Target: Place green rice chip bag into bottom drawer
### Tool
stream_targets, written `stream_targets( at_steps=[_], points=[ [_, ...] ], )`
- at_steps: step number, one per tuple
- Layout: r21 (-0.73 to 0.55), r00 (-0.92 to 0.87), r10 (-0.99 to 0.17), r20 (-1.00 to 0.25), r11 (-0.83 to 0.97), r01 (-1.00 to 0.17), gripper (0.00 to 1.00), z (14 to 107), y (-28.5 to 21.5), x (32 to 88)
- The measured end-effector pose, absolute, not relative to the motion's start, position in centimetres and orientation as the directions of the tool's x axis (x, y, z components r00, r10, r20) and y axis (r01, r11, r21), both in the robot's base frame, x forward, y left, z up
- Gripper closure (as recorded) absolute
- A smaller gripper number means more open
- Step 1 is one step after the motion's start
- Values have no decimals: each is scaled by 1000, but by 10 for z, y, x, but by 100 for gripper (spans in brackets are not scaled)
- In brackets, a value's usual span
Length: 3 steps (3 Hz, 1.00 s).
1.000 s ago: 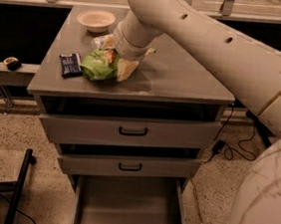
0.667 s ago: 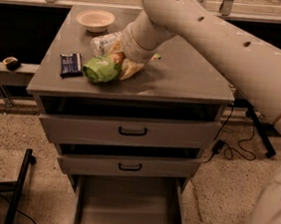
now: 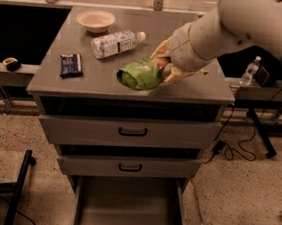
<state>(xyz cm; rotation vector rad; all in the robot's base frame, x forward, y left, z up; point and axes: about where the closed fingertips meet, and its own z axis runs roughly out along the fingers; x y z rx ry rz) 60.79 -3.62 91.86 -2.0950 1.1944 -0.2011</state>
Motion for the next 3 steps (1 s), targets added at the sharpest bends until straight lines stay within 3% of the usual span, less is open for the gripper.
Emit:
stream_targets(
  at_steps=[1, 3],
  points=[
    [-605, 457, -875, -160, -279, -746, 100, 927, -78, 571],
    [-370, 272, -956, -109, -215, -904, 100, 819, -74, 512]
  ],
)
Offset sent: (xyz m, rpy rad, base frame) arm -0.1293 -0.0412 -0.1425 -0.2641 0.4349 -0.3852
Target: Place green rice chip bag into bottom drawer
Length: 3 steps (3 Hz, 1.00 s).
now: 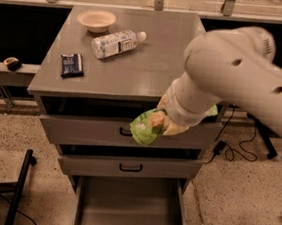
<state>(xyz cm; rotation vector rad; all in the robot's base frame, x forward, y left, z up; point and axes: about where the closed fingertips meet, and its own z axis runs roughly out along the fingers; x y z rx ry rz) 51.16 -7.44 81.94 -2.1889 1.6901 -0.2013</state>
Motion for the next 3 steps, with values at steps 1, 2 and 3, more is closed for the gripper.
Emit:
stream_targets(
  at_steps=[1, 2, 3],
  points=[
    [-341, 192, -973, -131, -138, -930, 100, 809, -77, 506],
    [-279, 127, -970, -209, -65, -958, 100, 773, -76, 503],
    [-76, -82, -930, -358, 116, -990, 100, 672, -66, 473]
  ],
)
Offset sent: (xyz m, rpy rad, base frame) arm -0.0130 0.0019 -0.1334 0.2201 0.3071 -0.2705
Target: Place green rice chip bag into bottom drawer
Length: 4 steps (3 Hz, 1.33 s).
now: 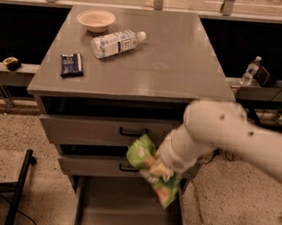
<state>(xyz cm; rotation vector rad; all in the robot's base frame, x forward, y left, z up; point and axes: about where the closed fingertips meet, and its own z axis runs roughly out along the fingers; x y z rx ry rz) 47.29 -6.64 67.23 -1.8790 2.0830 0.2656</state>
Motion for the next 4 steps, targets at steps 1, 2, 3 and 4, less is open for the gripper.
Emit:
stream_targets(
  at_steps=[1, 2, 3, 4],
  points=[
    [102, -259, -835, -485, 241, -965, 100, 577, -52, 440],
    [138, -303, -800, -519, 271, -953, 100, 547, -46, 442],
    [138, -303, -799, -519, 271, -953, 100, 547, -46, 442],
    [172, -370, -710, -600, 337, -926, 100, 509, -67, 468]
  ],
)
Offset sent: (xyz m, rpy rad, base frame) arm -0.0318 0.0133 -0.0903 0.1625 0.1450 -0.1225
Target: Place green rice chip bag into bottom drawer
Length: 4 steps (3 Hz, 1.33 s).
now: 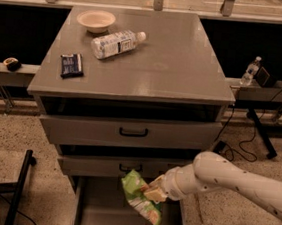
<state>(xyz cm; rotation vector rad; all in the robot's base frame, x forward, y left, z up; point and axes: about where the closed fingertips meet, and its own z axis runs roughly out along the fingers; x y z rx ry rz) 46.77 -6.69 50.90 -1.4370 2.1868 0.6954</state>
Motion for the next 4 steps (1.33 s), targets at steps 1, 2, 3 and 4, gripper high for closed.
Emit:
stream_targets(
  at_steps=[1, 2, 3, 4],
  points=[
    [203, -462, -587, -665, 453, -868, 100, 463, -104, 519],
    [287, -544, -506, -669, 499, -818, 100, 391, -114, 538],
    [362, -599, -510, -617, 492, -792, 100, 317, -108, 534],
    [387, -625, -510, -591, 501, -774, 100, 272, -109, 529]
  ],
)
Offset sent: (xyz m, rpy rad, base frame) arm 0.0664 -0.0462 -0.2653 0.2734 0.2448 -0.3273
